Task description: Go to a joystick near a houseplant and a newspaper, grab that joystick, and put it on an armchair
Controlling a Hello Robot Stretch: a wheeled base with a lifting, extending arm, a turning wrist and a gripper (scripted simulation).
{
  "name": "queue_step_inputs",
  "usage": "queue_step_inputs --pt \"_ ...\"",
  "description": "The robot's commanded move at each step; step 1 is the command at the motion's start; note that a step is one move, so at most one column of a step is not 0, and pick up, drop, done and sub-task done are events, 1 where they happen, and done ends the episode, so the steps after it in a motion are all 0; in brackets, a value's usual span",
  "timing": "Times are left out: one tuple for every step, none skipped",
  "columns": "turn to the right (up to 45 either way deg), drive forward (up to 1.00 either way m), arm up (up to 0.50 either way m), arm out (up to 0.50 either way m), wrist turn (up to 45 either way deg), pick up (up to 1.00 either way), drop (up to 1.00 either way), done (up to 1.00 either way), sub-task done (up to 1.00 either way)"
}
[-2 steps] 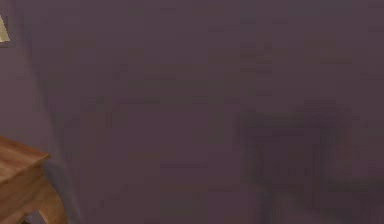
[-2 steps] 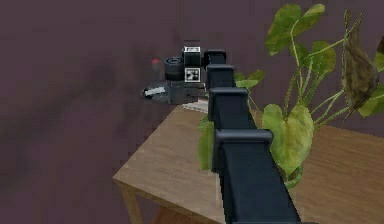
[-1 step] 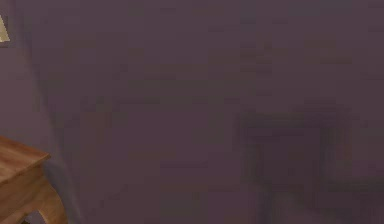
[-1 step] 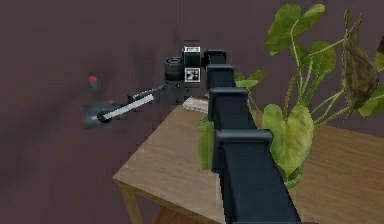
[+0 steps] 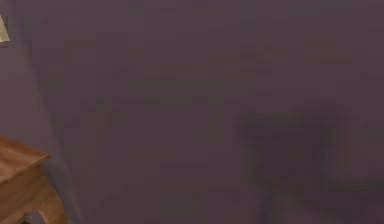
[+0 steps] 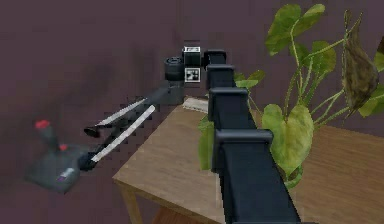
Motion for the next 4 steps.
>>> queue_step_inputs --pt "0.0 0.00 0.00 0.00 -21.0 0.00 0.00 0.00 0.00" --pt "0.0 0.00 0.00 -0.28 0.0 0.00 0.00 0.00 0.00" --pt "-45.0 0.00 0.00 0.00 0.0 0.00 0.00 0.00 0.00" --pt "-45.0 0.00 0.00 0.00 0.0 0.00 0.00 0.00 0.00"
